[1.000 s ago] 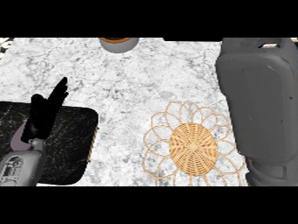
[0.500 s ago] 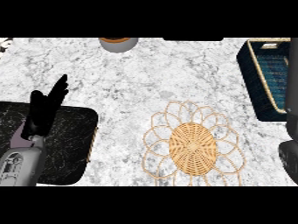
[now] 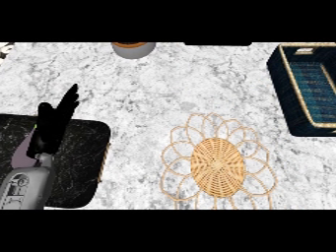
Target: Pick the squash from the placemat and place it in the basket
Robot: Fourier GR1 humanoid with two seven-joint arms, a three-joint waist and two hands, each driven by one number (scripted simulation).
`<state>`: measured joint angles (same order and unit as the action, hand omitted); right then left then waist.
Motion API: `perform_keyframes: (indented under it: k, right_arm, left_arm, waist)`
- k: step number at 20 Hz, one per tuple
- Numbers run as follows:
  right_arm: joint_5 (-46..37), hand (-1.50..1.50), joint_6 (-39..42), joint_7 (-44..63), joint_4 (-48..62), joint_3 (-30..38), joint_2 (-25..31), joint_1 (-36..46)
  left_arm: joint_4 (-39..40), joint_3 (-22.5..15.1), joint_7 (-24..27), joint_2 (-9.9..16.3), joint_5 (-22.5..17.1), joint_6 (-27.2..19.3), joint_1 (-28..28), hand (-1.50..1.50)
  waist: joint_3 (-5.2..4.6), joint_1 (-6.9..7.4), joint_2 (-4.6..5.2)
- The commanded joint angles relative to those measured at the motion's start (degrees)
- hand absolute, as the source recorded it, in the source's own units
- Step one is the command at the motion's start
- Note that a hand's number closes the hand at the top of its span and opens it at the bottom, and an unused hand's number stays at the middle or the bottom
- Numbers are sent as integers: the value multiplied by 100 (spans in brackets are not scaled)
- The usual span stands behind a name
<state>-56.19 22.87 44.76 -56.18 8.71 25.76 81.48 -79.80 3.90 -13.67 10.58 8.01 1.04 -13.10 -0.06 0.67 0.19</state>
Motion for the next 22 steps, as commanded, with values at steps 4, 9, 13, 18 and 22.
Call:
perform_keyframes:
  k: [4,9,13,18,22]
  right_arm:
    - [-272,150,110,-865,878,5,1050,-254]
    - [-72,150,-256,-1549,806,308,1436,-910]
    - [145,150,-266,-2342,1066,413,1569,-1154]
    - [166,150,-550,-2618,1449,525,1588,-1408]
    - [18,150,-916,-2995,2060,478,1602,-1367]
  left_arm:
    - [-83,-42,23,-23,12,42,105,0]
    - [-367,15,-120,91,-76,187,284,0]
    - [-259,14,-54,-38,9,6,184,0]
    - [174,76,59,-27,48,14,-47,0]
    - [54,123,353,78,-74,235,244,0]
  waist:
    - [4,-12,5]
    - [7,-33,-18]
    - [7,-28,-12]
    - [5,-23,0]
    - [5,41,13]
